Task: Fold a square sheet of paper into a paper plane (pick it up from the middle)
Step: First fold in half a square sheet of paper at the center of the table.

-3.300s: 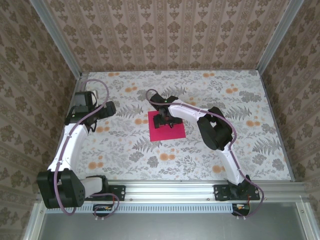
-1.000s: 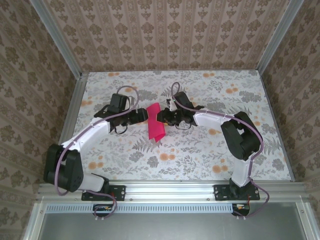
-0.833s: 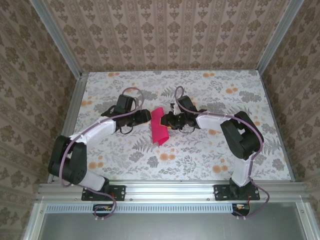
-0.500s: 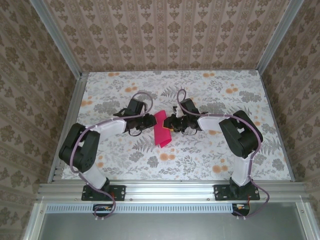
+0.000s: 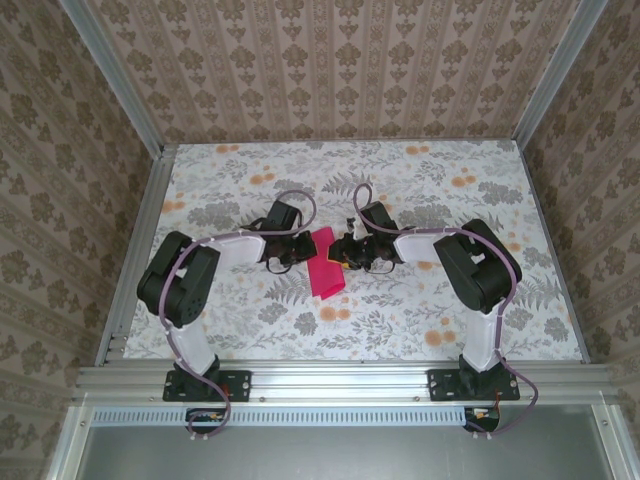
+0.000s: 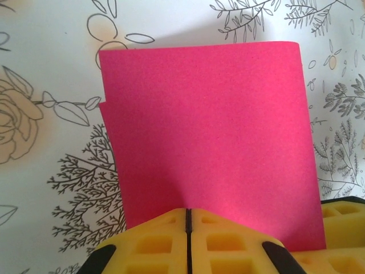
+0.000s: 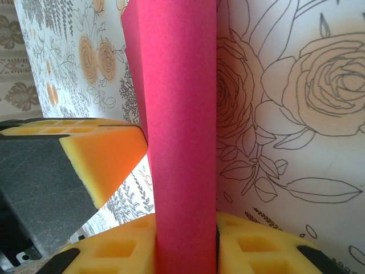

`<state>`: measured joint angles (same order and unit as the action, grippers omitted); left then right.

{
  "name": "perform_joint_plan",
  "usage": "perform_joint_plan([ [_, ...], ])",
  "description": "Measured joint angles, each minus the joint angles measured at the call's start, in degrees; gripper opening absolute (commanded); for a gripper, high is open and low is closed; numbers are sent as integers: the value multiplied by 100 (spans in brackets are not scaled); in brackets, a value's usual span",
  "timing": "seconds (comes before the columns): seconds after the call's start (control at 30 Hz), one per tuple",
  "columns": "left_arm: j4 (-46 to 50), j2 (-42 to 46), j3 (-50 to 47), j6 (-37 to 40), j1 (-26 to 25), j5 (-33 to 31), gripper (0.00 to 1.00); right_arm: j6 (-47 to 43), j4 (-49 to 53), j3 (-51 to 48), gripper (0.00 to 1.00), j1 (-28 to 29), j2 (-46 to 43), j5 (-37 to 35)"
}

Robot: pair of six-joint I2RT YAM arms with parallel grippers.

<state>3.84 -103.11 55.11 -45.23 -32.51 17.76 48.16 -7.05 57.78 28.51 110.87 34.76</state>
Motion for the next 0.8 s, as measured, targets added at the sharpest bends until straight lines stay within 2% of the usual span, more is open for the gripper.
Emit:
perform_joint_plan([
  [0.2,116,-175,116,0,-17,4,5,-20,155,0,33,0,0,0],
  [0.4,256,-284,308,4,-50,2,4,-107,442,46,44,0,-28,-4],
  [0.8,439,-382,501,46,-162,4,4,-737,1764,328,60,2,-507,-431],
])
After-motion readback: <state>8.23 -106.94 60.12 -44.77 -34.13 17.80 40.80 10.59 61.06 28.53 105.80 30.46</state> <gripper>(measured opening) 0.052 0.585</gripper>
